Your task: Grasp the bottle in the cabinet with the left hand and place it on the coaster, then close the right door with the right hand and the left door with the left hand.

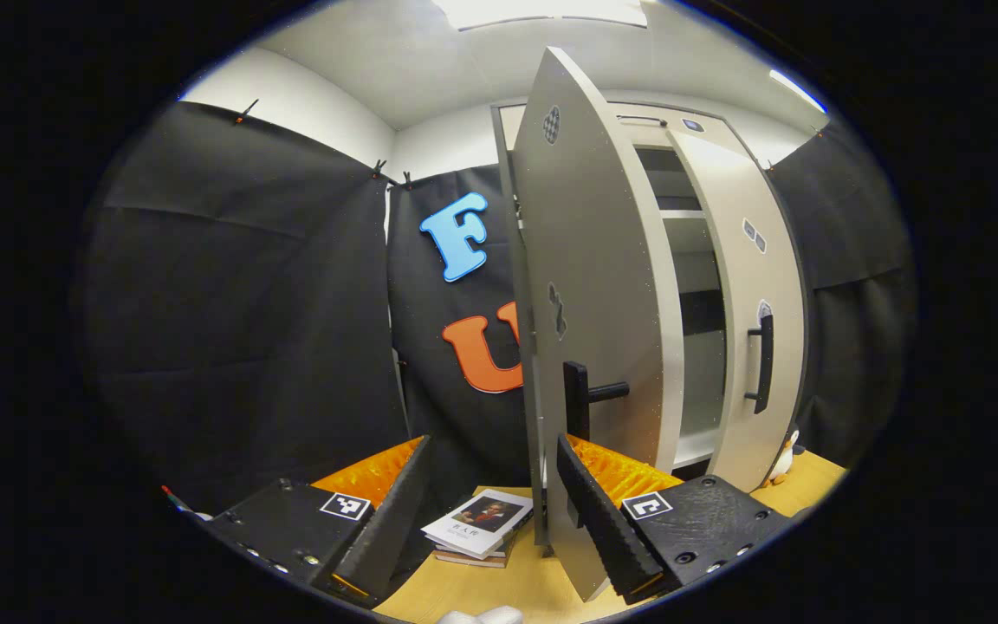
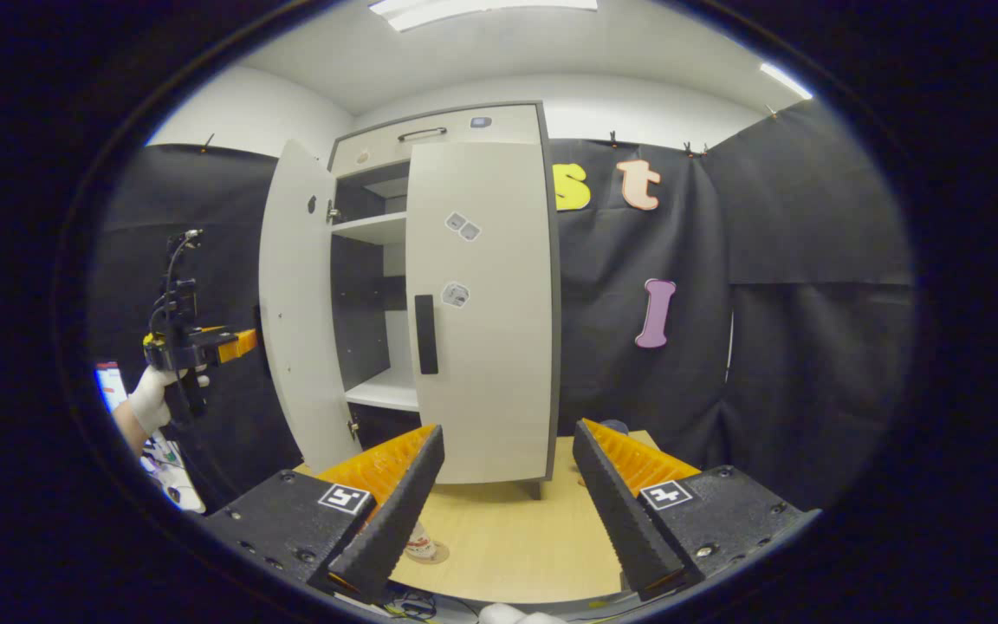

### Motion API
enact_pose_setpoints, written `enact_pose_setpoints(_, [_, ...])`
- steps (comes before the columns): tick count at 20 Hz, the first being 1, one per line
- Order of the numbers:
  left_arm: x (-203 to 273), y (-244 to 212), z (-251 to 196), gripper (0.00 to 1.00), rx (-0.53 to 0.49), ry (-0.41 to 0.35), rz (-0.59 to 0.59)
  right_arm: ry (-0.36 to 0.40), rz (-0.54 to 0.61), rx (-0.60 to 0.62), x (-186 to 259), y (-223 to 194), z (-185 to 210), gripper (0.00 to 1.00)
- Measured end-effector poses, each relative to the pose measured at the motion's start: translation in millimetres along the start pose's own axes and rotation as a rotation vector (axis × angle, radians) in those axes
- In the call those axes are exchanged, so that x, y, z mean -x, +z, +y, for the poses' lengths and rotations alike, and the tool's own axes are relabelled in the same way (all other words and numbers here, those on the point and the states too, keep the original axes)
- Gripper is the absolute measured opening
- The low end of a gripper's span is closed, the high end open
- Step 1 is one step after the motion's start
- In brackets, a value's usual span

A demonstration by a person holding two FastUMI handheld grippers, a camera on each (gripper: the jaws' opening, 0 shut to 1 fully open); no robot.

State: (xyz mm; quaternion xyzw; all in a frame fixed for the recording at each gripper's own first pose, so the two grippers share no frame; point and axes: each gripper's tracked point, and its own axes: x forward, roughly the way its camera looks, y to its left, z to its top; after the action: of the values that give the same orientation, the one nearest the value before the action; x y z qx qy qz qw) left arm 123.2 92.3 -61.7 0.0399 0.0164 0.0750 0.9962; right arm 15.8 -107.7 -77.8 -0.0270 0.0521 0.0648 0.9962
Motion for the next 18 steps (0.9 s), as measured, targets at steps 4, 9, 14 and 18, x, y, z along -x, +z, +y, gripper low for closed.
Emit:
enact_pose_setpoints(4, [-5.9, 2.8, -26.0, 0.9, 0.032, -0.034, -0.005, -0.003, 0.007, -0.003, -0.1, -2.2, -5.7, 0.98])
enact_pose_setpoints(9, [-19.1, 5.2, -50.6, 0.93, 0.016, -0.077, 0.016, -0.001, -0.007, 0.0, -1.5, 4.1, 0.6, 0.94])
enact_pose_setpoints(14, [-7.8, -1.8, -48.0, 0.95, 0.027, -0.056, 0.047, -0.009, -0.032, -0.035, -2.0, 12.6, 9.8, 0.98])
enact_pose_setpoints(18, [29.0, 2.7, -56.1, 0.96, 0.055, -0.077, 0.048, -0.021, -0.062, -0.042, -3.2, 23.4, 20.3, 0.98])
